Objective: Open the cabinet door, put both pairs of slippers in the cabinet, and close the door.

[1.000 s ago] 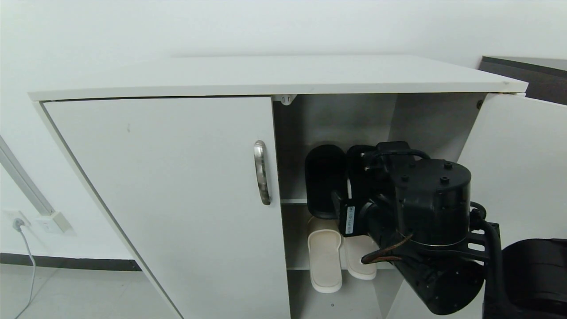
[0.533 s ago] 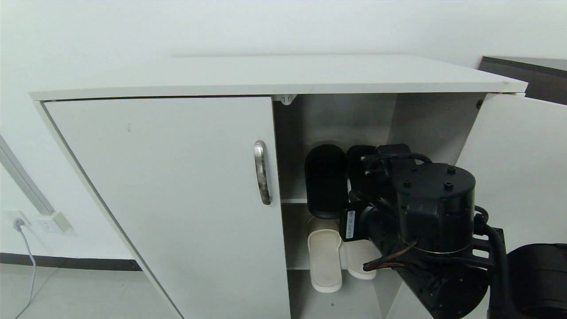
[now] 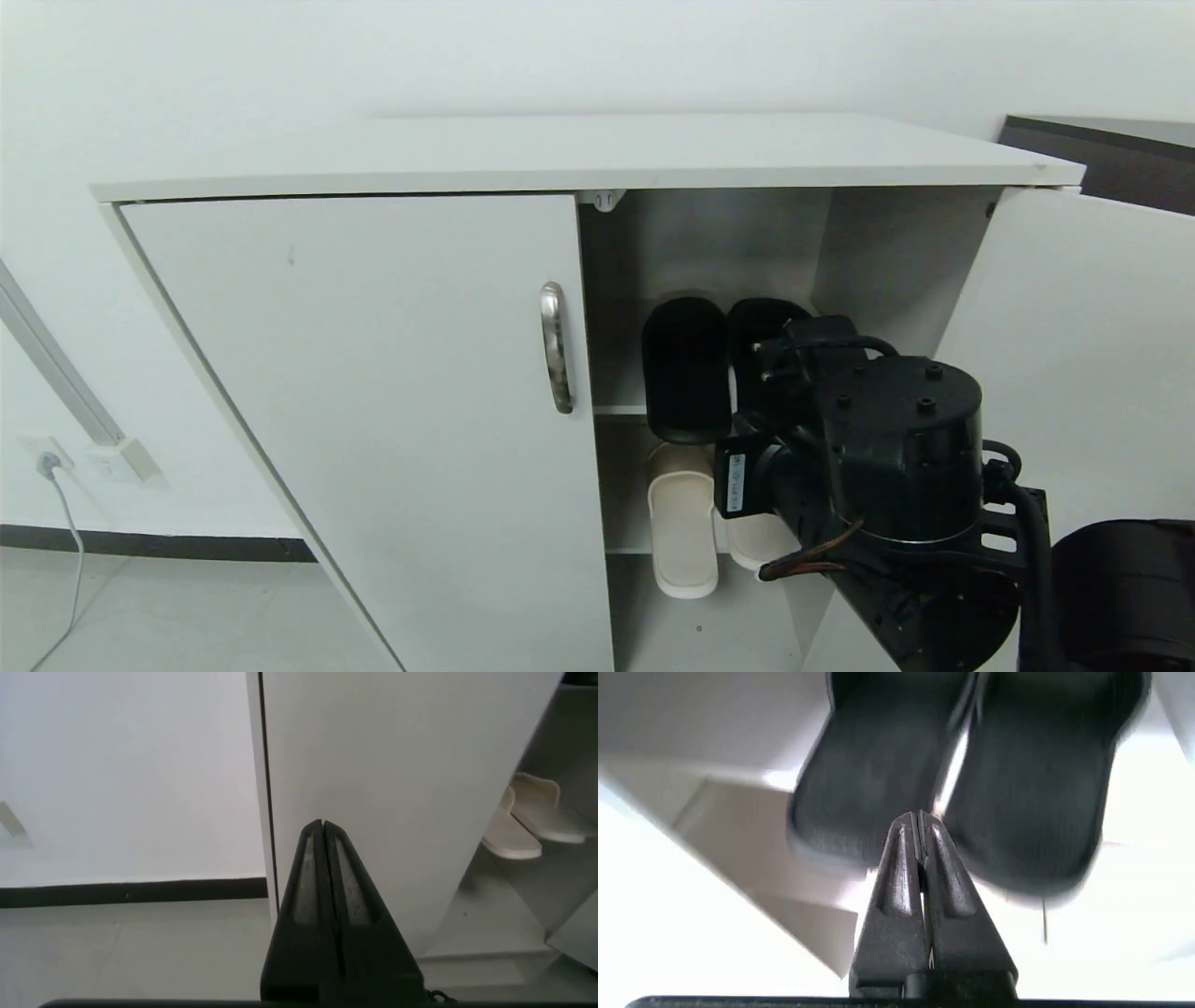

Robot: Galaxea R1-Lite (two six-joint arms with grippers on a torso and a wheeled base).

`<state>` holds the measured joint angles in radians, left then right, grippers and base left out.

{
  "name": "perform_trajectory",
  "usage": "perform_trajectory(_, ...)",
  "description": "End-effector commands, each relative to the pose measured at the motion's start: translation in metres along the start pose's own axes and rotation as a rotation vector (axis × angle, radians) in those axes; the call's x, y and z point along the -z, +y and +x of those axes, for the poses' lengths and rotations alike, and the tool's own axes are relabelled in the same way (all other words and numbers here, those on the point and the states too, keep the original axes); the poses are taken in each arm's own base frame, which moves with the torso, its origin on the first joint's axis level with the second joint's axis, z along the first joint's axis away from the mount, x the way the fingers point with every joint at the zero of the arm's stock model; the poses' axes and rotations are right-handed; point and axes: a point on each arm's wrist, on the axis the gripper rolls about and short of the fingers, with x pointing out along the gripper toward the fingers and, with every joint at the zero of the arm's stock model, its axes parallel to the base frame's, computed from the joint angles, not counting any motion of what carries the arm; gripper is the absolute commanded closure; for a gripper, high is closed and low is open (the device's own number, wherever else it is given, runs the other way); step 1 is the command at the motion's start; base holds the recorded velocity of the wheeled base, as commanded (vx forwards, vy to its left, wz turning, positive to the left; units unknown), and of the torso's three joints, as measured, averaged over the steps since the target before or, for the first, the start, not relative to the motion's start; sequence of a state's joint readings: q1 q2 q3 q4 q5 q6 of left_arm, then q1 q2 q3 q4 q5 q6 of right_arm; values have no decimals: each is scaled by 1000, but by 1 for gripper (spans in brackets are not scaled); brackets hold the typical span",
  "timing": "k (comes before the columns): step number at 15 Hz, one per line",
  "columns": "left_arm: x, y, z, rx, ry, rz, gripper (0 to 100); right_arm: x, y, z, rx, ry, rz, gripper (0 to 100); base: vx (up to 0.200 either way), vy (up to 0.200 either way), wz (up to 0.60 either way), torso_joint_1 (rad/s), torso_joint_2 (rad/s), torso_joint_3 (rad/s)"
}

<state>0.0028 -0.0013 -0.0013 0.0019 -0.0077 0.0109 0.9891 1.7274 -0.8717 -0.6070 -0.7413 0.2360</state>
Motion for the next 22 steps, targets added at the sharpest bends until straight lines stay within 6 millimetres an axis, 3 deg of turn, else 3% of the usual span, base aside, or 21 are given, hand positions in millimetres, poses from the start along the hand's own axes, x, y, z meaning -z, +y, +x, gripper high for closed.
perform_trajectory(1, 0, 0, 0, 0, 1, 0, 100, 3, 0, 1, 1, 7, -7, 100, -200, 0, 0, -7, -2, 2)
perform_trajectory(16, 0, 0, 0, 0, 1, 0, 100, 9, -6, -2, 13, 24, -49, 100, -200, 0, 0, 4, 5, 2)
perform_trajectory(22, 0, 0, 0, -3, 1, 0, 100, 16, -8, -1, 18, 43, -63, 100, 0, 0, 0, 0, 0, 0)
